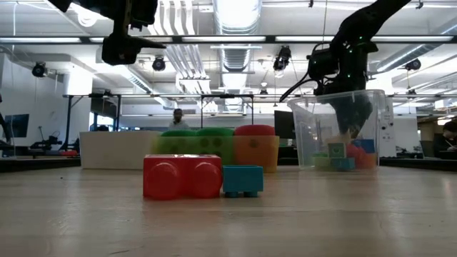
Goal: Pick & Place Toys
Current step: Put the blue game piece into the transparent bin
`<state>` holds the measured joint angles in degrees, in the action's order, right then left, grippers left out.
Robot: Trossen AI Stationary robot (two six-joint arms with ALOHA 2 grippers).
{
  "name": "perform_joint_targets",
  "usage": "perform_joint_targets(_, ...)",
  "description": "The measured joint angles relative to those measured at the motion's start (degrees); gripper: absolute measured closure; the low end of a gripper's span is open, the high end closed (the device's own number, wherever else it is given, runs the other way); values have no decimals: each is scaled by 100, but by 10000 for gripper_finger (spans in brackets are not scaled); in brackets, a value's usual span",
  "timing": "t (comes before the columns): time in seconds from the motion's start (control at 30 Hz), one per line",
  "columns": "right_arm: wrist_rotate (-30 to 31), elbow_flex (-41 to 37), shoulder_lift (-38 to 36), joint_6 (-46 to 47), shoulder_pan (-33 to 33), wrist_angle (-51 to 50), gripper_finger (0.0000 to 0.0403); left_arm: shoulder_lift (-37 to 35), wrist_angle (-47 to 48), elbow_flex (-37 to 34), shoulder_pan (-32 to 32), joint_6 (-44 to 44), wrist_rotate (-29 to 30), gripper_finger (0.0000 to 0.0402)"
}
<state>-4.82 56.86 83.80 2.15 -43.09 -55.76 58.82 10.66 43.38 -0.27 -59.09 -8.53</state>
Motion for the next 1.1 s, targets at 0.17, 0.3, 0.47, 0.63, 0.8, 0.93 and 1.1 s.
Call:
perform_joint_targets(0.17, 0, 2, -333, 74, -2, -147, 39, 170, 103, 13, 0, -77, -67, 51)
perform_joint_targets(0.3, -32, 2, -743, 347, 44, -196, 39, 393, 125, 15, -2, 35, -168, 51)
perform_joint_targets(0.47, -293, 2, -1353, 725, 287, -228, 39, 774, 167, 164, -42, 454, -524, 51)
perform_joint_targets(0.63, -330, 2, -1915, 1192, 847, -225, 39, 1249, 642, 615, -291, 1289, -560, 51)
perform_joint_targets(0.8, -322, 2, -2301, 1752, 1795, -110, 38, 1620, 1552, 973, -514, 1995, -516, 51)
perform_joint_targets(0.93, -311, 2, -2428, 2337, 3015, 300, 39, 1539, 1806, 943, -628, 2143, -514, 51)
perform_joint_targets(1.1, 403, 5, -2252, 2985, 4718, 1344, 39, 1326, 2044, 762, -812, 2041, -281, 51)
